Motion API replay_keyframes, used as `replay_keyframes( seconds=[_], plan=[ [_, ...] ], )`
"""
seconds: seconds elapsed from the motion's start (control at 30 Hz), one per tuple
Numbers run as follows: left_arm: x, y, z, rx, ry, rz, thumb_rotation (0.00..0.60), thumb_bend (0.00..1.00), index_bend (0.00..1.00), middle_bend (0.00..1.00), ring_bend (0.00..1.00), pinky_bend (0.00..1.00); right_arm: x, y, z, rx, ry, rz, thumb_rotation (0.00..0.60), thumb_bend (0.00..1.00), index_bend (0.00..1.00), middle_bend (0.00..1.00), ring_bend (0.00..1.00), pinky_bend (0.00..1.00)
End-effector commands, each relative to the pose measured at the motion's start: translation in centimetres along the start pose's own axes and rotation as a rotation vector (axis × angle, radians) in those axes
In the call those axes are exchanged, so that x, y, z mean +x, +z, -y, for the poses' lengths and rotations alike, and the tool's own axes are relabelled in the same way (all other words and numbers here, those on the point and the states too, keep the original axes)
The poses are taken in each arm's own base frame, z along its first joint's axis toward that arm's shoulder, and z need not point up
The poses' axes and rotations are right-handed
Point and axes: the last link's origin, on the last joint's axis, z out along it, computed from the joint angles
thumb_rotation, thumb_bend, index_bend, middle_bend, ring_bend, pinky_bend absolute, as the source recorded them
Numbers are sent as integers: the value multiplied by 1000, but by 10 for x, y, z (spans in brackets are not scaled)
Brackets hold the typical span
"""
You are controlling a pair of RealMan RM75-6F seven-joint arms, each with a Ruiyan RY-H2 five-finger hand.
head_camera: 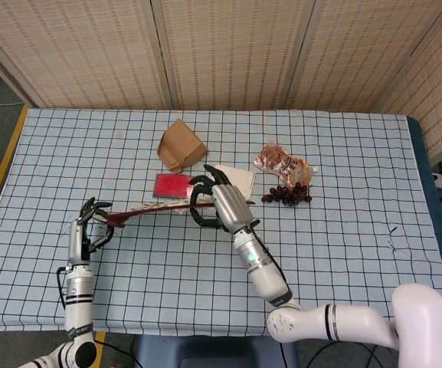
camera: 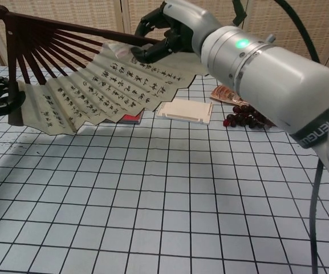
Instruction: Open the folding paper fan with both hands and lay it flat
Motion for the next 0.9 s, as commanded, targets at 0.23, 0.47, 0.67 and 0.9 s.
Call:
replay_keyframes(
  seconds=[0.23,0.47,0.67,0.9],
  plan=[
    [4,-1,6,-18,58,-16,600,579,561,302,66,72,22,-20,-10,52,-116,-23,600,519,797,262,33,70],
    [9,-4,13,-31,107,-12,600,576,517,301,66,71,25,-39,-27,67,-204,-4,600,519,797,262,33,70],
    [15,-7,24,-28,154,-18,600,578,494,279,66,70,30,-56,-38,87,-269,5,600,520,798,262,33,70],
    [12,-14,31,-32,172,14,600,577,455,247,62,70,28,-77,-48,105,-353,26,600,522,797,262,33,70]
  ],
)
